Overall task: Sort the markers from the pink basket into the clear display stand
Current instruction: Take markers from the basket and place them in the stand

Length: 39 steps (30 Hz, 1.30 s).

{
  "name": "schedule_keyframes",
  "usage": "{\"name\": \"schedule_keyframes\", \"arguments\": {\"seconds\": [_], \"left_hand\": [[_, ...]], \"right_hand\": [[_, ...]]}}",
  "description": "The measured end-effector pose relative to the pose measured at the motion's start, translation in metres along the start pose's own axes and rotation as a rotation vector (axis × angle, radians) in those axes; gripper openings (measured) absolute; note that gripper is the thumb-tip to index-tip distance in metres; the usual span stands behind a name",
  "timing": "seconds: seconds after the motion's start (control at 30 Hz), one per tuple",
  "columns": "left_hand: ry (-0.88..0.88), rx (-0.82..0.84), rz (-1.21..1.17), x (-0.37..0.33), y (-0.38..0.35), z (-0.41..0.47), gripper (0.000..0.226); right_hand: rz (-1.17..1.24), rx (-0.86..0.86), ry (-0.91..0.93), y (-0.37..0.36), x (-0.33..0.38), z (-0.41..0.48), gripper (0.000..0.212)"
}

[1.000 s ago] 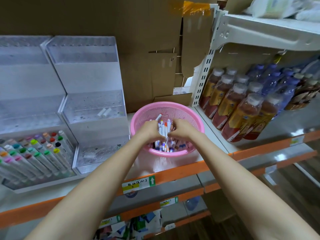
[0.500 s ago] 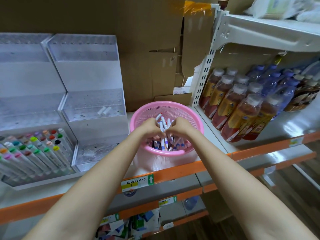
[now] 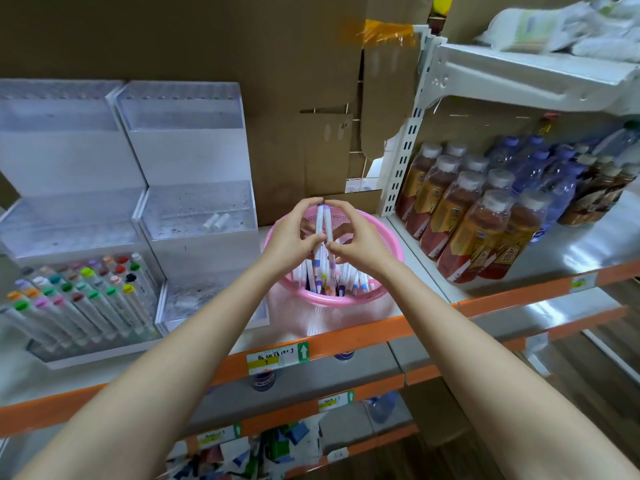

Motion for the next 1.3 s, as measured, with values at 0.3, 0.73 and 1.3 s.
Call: {"name": "schedule_keyframes", "arguments": {"seconds": [0.3, 0.73, 1.3], "left_hand": [[-0.19, -0.134, 0.18, -0.025, 0.054, -0.039, 0.056], [-0.187, -0.354, 0.276, -0.019, 0.198, -0.117, 0.052], [-0.273, -0.424, 0.226, -0.006, 0.347, -0.123, 0.052]], "right_hand": [[-0.037, -0.089, 0.187, -0.026, 0.044, -0.026, 0.066], [-0.011, 0.024, 0.347, -0.148, 0.139, -0.033, 0.062], [0.012, -0.111, 0.389, -0.241, 0.255, -0.007, 0.066]]}}
Point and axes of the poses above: each hand's wrist, its own z-axis towards the middle knuckle, its own y-axis out of the back of the hand, x = y × z, the point moved 2 cm from there along z, towards the middle knuckle, and after that the axes turned 9 degrees about -y, right-handed, at the moved point
